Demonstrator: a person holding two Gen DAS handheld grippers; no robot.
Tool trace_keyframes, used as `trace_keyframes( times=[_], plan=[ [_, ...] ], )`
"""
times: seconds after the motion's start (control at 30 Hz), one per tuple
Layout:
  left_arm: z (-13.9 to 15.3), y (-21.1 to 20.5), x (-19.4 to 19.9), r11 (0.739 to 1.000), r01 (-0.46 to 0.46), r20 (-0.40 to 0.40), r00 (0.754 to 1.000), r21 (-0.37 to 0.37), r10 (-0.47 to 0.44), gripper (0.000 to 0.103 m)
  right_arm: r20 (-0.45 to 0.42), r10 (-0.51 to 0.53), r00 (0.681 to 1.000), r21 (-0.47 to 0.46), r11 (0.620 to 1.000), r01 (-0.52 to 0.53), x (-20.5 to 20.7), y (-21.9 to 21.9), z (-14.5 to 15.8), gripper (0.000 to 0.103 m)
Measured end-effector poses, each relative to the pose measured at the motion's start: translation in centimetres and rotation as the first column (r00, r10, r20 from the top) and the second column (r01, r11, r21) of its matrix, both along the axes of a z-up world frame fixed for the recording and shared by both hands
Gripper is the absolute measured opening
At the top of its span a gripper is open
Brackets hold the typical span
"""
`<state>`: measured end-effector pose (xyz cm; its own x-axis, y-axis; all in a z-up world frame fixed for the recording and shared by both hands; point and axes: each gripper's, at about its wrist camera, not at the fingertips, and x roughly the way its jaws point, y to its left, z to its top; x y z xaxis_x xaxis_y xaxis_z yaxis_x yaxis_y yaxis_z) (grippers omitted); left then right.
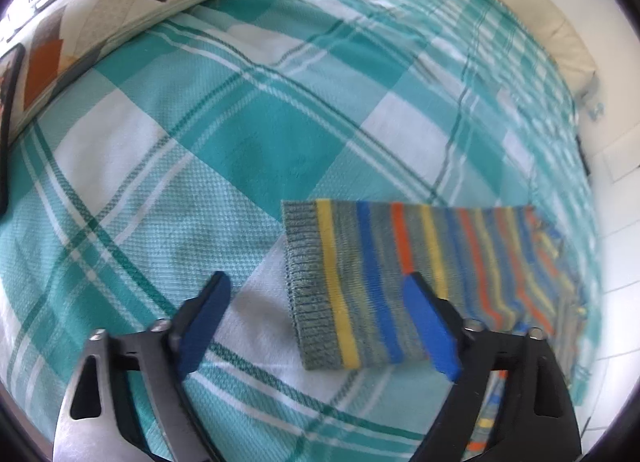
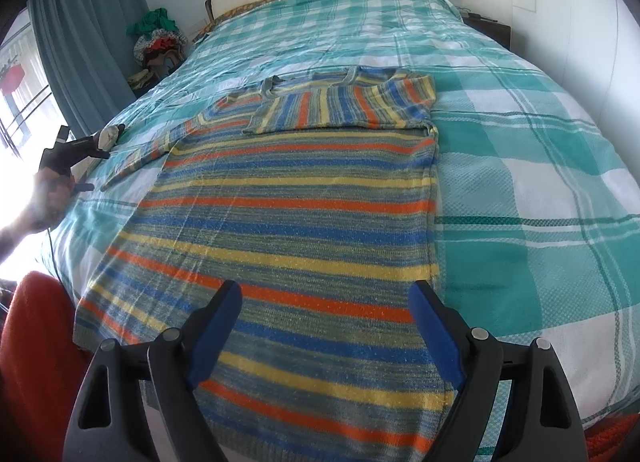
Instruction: Fold small clothes
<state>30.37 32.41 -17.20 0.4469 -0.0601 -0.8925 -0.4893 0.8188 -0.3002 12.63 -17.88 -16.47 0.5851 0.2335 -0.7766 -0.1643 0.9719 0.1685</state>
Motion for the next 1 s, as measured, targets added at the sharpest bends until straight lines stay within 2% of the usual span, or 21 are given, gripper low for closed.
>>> trace_keyframes(
  times=[0.03,0.07,0.1,0.17,0.23,0.3,0.37,0.43,0.5,0.53,0.57,0.63,0.67,0.73,0.77,0.8,0.87,0.9,0.97,1.0],
  plan=[
    [-0.6,-0.3,0.1,1.0,0.003,-0.006,1.0,-0.013,-0.003,0.067,-0.002,0.004,1.0,-0.004,1.0,-0.004,0.0,0.1,-0.1,0.085],
    [-0.9,-0.6,0.1,1.0,0.007,-0.008,1.0,-0.016,-0.007,0.045,-0.004,0.006,1.0,-0.006,1.0,-0.006,0.0,0.2,-0.2,0.085],
    [-0.9,-1.1,0.3,1.0,0.017,-0.016,1.0,0.011,-0.017,0.003,-0.006,0.008,1.0,-0.006,1.0,-0.008,0.0,0.2,-0.2,0.085],
    [0.8,-2.8,0.8,0.998,0.046,-0.003,0.999,0.05,-0.046,0.001,-0.007,0.009,1.0,0.001,1.0,-0.009,0.0,0.2,-0.3,0.085],
    [4.5,-6.1,1.4,0.985,0.112,0.06,0.991,0.128,-0.12,0.001,-0.001,0.01,1.0,0.014,1.0,-0.01,0.0,0.2,-0.1,0.085],
    [9.0,-11.0,2.5,0.952,0.22,0.116,0.962,0.212,-0.248,0.001,0.004,0.014,1.0,0.033,0.999,-0.014,0.1,0.1,0.1,0.085],
    [13.0,-16.6,3.5,0.907,0.337,0.168,0.908,0.253,-0.384,0.001,0.004,0.02,1.0,0.05,0.999,-0.02,0.3,0.1,0.2,0.085],
    [16.2,-22.6,4.0,0.85,0.438,0.215,0.836,0.292,-0.504,0.001,0.004,0.027,1.0,0.069,0.997,-0.027,0.4,0.1,0.3,0.085],
    [17.8,-28.4,4.4,0.787,0.532,0.236,0.759,0.314,-0.607,0.002,0.009,0.031,0.999,0.079,0.996,-0.031,0.4,0.1,0.5,0.085],
    [17.8,-31.0,4.5,0.759,0.566,0.236,0.728,0.321,-0.643,0.003,0.012,0.033,0.999,0.082,0.996,-0.033,0.4,0.1,0.6,0.085],
    [17.3,-33.5,4.6,0.731,0.599,0.225,0.702,0.327,-0.676,0.008,0.017,0.035,0.999,0.084,0.996,-0.036,0.3,0.1,0.8,0.085],
    [14.9,-37.4,5.7,0.673,0.673,0.157,0.662,0.306,-0.733,0.043,0.025,0.037,0.999,0.083,0.996,-0.039,0.2,0.1,1.0,0.085],
    [13.3,-38.7,6.0,0.661,0.687,0.106,0.664,0.303,-0.74,0.076,0.029,0.036,0.999,0.082,0.996,-0.038,0.1,0.0,1.1,0.085],
    [11.4,-38.8,6.5,0.674,0.674,0.079,0.686,0.302,-0.723,0.077,0.037,0.029,0.999,0.084,0.996,-0.032,-0.1,-0.3,1.3,0.085],
    [10.9,-37.8,6.9,0.699,0.662,0.089,0.705,0.271,-0.703,0.076,0.04,0.025,0.999,0.088,0.996,-0.029,-0.3,-0.5,1.4,0.085],
    [10.6,-36.1,7.4,0.739,0.634,0.111,0.737,0.227,-0.667,0.076,0.041,0.02,0.999,0.095,0.995,-0.024,-0.5,-0.7,1.5,0.085],
    [10.3,-32.8,8.5,0.815,0.551,0.132,0.808,0.181,-0.575,0.076,0.036,0.016,0.999,0.104,0.994,-0.019,-0.7,-1.2,1.4,0.085],
    [10.0,-30.7,9.2,0.849,0.497,0.126,0.844,0.18,-0.521,0.074,0.028,0.013,1.0,0.108,0.994,-0.016,-0.8,-1.5,1.3,0.085],
    [9.0,-26.9,9.4,0.889,0.416,0.099,0.893,0.193,-0.439,0.073,0.014,0.009,1.0,0.116,0.993,-0.01,-0.6,-1.8,0.9,0.085],
    [8.2,-25.8,9.3,0.895,0.402,0.083,0.902,0.195,-0.423,0.073,0.004,0.005,1.0,0.123,0.992,-0.006,-0.4,-2.0,0.7,0.085]
  ],
)
